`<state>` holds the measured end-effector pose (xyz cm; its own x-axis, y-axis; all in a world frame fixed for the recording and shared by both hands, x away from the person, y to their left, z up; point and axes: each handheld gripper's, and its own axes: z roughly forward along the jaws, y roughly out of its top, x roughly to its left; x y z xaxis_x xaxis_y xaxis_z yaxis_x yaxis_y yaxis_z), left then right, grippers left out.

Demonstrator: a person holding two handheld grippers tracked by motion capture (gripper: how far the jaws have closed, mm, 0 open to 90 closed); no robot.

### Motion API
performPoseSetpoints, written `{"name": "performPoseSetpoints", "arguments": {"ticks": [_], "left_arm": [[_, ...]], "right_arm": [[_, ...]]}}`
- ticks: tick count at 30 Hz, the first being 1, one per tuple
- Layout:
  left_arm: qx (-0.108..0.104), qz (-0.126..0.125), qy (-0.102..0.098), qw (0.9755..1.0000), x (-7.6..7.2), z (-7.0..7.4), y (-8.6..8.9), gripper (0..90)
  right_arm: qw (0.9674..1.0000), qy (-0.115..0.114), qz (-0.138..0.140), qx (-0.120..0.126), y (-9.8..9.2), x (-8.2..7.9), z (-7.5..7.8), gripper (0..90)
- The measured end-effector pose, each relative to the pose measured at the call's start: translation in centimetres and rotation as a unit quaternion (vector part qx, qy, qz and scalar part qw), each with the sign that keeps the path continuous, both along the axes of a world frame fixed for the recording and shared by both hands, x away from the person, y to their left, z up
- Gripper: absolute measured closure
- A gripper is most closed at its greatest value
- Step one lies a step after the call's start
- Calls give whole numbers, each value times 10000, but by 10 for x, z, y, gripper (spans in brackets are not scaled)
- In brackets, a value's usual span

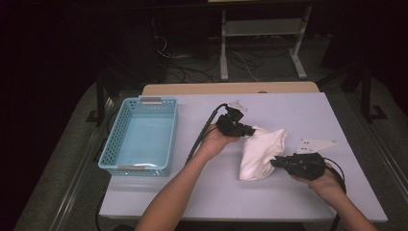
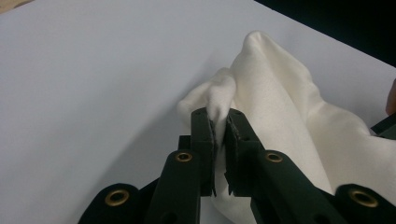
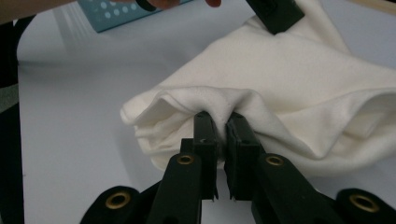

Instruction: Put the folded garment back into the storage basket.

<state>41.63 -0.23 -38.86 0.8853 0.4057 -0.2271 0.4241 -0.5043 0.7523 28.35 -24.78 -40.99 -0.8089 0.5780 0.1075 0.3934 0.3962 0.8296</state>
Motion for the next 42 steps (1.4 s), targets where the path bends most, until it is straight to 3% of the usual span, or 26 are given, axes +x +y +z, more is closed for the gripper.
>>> {"name": "performPoseSetpoints", "arguments": {"ticks": [9,16,28,42], "left_arm": [[66,-183,-84,9998,-6,13,-10,823],[88,-190,-112,9997,-8,19,-10,822],[141,-65,-266,9995,-9,41,3,822],[255,324,-350,9985,-2,71,39,822]], "right_arm": [[9995,-189,-18,267,4,9,14,827],[9984,-368,-47,429,10,16,25,828],[9960,-674,-37,582,23,26,45,827],[9934,-898,141,703,52,46,68,826]]}}
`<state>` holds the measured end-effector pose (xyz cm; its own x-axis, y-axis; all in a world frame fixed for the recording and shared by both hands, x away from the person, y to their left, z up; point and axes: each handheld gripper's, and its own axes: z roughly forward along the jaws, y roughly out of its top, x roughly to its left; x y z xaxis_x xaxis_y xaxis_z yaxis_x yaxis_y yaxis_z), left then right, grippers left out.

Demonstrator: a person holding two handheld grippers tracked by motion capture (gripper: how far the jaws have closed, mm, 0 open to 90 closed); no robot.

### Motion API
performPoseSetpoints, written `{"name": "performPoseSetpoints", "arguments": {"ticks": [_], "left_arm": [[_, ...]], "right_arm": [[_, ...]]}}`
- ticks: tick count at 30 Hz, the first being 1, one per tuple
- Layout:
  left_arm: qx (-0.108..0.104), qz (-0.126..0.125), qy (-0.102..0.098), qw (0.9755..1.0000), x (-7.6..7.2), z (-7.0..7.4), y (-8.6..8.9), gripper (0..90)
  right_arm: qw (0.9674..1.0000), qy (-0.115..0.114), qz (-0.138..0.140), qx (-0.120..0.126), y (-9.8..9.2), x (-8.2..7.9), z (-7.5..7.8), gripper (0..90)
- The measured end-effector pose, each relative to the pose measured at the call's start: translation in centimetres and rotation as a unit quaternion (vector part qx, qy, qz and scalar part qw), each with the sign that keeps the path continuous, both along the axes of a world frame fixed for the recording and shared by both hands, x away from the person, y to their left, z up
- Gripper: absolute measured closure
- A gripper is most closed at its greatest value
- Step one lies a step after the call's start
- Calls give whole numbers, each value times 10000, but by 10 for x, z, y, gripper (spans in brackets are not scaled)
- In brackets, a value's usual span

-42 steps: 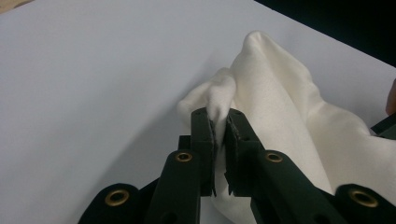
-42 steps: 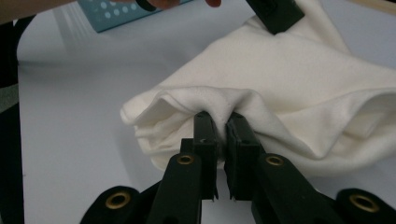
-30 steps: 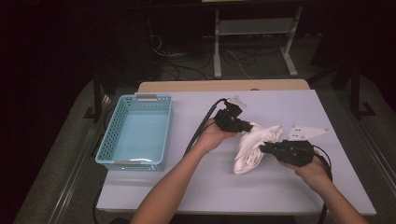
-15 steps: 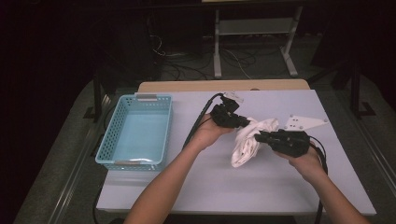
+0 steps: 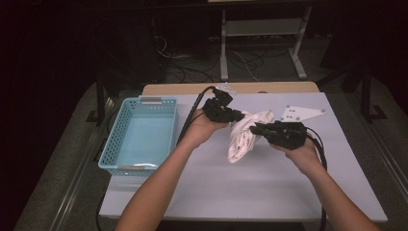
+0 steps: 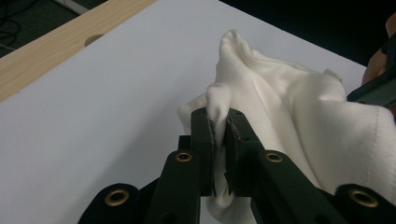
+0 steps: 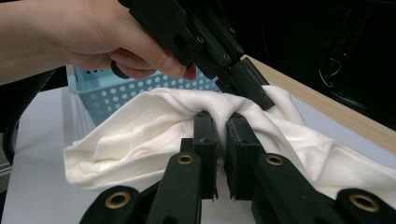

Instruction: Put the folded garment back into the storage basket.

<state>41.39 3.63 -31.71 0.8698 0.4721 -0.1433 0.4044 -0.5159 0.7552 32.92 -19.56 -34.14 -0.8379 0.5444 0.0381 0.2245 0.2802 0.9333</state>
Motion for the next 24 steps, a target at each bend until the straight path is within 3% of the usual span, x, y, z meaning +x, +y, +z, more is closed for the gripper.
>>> {"name": "performPoseSetpoints", "arguments": {"ticks": [9,24], "left_arm": [[94,158,-11,9998,3,9,22,822],[13,408,-4,9992,9,14,65,822]], "right_arm": [[9999,10,137,6,21,12,6,826],[9994,71,341,-74,60,32,14,826]]}}
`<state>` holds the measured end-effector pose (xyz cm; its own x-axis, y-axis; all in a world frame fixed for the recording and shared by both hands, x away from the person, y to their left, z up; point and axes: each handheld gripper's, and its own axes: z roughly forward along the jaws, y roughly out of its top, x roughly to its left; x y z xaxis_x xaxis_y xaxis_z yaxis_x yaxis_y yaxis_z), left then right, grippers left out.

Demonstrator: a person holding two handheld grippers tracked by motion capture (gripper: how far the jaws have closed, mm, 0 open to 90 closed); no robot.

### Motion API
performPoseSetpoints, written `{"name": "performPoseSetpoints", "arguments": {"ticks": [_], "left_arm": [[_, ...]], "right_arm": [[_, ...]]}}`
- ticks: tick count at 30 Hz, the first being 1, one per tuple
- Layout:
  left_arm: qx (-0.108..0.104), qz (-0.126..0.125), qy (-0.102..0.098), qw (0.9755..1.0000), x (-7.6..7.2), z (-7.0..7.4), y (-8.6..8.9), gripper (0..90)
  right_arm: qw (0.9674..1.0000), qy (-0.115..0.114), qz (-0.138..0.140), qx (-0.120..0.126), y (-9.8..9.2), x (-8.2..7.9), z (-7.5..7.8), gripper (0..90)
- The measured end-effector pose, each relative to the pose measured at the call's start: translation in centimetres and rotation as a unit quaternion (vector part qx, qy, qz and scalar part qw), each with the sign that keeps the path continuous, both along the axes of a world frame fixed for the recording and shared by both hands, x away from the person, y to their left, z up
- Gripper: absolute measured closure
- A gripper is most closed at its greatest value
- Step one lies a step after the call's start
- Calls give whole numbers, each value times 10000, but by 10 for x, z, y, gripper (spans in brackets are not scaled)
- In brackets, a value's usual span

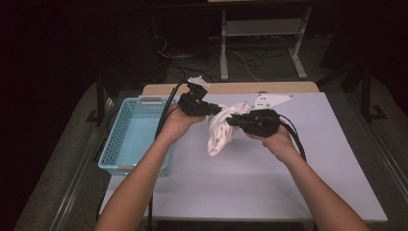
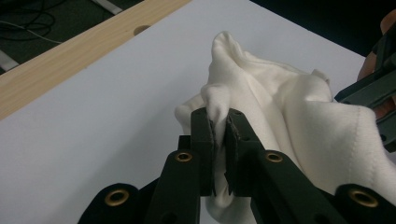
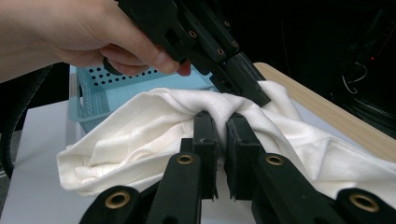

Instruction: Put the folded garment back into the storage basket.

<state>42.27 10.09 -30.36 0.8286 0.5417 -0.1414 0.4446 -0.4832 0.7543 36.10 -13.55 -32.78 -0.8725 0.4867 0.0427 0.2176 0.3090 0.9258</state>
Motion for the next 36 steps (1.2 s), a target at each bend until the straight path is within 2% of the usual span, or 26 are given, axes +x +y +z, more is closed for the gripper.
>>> {"name": "performPoseSetpoints", "arguments": {"ticks": [10,19,36], "left_arm": [[-71,210,32,9997,0,3,40,821],[-166,354,32,9992,0,6,69,821],[-132,604,61,9981,-2,5,121,821]], "right_arm": [[9997,1,203,-100,38,10,4,826],[9994,-27,327,-141,67,15,7,826],[9984,-15,535,-207,118,23,8,826]]}}
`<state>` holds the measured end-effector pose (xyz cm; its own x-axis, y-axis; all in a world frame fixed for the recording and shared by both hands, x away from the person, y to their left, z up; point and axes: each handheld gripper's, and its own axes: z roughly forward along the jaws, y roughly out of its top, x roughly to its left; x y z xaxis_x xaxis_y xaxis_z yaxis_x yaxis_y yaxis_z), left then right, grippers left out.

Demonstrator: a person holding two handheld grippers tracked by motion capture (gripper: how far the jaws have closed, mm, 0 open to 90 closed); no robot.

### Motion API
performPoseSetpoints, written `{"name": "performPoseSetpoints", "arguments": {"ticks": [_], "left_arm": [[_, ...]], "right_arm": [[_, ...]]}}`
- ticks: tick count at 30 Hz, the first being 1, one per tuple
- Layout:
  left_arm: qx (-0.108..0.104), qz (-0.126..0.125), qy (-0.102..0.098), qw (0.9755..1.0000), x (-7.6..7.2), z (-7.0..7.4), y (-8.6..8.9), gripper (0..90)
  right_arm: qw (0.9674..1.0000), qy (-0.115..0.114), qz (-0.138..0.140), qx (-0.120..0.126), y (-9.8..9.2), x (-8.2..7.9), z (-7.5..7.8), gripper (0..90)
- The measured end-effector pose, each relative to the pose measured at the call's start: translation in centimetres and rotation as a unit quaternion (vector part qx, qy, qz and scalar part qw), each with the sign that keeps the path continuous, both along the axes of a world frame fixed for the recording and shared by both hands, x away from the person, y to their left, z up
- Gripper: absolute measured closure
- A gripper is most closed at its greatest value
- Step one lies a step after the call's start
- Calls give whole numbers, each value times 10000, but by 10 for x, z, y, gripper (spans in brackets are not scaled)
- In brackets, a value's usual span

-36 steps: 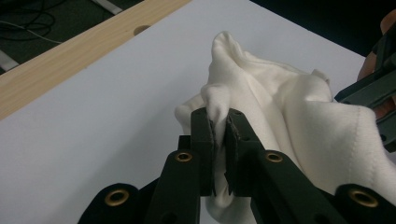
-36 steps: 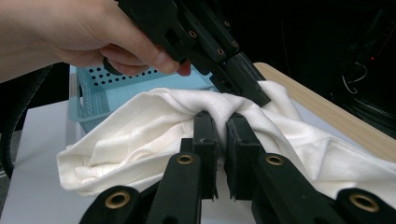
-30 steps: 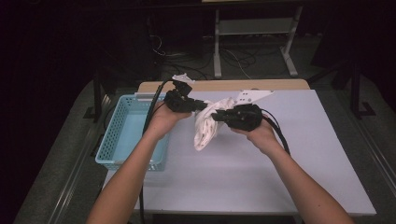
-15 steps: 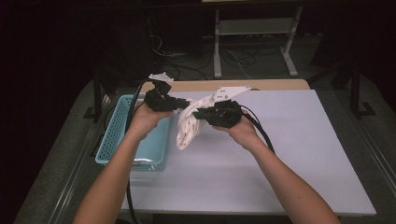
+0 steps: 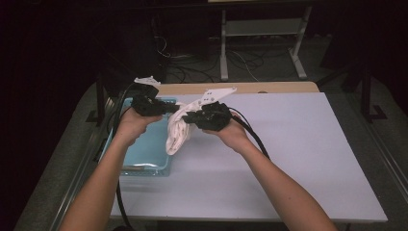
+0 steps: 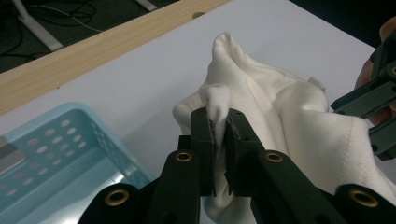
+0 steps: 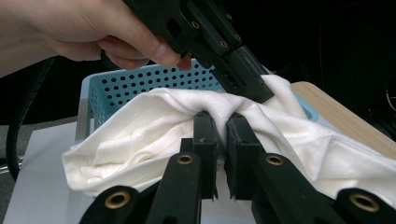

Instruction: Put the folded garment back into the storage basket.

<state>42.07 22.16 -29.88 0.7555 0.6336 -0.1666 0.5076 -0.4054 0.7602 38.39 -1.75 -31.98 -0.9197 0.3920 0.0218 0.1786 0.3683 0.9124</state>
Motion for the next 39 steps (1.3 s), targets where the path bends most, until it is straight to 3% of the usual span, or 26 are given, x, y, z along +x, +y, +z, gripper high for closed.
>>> {"name": "performPoseSetpoints", "arguments": {"ticks": [23,32,39], "left_arm": [[81,453,102,9989,4,-11,65,821],[167,778,116,9968,6,-20,84,821],[353,1086,81,9934,8,-27,96,821]], "right_arm": [[9994,129,295,-145,64,15,-9,825],[9987,218,402,-203,83,16,-17,825],[9981,299,453,-274,89,14,-24,825]]}}
